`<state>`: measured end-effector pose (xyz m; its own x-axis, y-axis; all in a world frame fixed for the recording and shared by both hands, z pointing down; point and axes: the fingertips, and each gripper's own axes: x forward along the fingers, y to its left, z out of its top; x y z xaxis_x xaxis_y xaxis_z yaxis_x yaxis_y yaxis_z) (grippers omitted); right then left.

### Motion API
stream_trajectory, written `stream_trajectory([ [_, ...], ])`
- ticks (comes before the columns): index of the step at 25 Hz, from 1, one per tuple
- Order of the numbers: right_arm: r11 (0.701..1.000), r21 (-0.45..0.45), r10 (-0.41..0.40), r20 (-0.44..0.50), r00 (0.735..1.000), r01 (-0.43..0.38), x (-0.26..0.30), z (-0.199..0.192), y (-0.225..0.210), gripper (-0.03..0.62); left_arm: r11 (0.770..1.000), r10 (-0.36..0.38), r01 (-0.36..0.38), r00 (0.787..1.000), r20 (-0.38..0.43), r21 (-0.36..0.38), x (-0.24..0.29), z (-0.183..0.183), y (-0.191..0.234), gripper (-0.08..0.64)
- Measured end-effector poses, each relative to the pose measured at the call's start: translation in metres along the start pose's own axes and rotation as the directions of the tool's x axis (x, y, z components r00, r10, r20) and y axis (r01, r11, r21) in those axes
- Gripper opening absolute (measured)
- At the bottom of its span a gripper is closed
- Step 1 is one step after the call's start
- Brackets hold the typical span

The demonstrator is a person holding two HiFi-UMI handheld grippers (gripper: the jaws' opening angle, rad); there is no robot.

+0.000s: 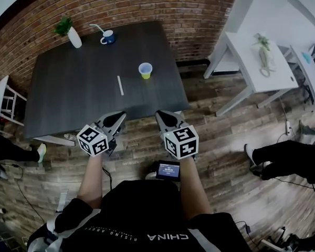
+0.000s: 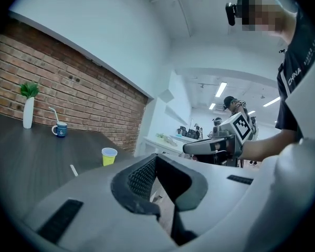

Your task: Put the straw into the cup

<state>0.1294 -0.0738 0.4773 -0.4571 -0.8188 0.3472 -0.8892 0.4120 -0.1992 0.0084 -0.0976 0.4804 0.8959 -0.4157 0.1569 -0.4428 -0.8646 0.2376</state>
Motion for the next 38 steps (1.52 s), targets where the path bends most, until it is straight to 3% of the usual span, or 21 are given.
stream_trajectory([
  [5, 0.999, 0.009, 0.033, -0.002, 0.999, -0.033, 0.020, 0.010, -0.026, 0.005, 0.999, 0.043, -0.043, 0.999, -0.010, -0.015, 0.021, 0.002, 0.017, 0.003],
  [15, 0.997, 0.015, 0.079, -0.047, 0.996, -0.078, 0.070, 0.011, -0.034, 0.005, 0.988, 0.127, -0.129, 0.991, -0.028, -0.083, 0.021, -0.011, 0.076, 0.003],
  [26, 0.997, -0.037, 0.072, -0.058, 0.996, -0.074, 0.149, 0.054, -0.044, 0.005, 0.990, 0.114, -0.117, 0.993, -0.040, -0.084, 0.041, 0.006, 0.165, 0.002],
  [38, 0.999, -0.042, 0.031, -0.088, 0.996, -0.035, 0.203, 0.064, -0.043, 0.005, 0.985, 0.104, -0.114, 0.991, -0.082, -0.127, 0.051, 0.000, 0.236, 0.003],
])
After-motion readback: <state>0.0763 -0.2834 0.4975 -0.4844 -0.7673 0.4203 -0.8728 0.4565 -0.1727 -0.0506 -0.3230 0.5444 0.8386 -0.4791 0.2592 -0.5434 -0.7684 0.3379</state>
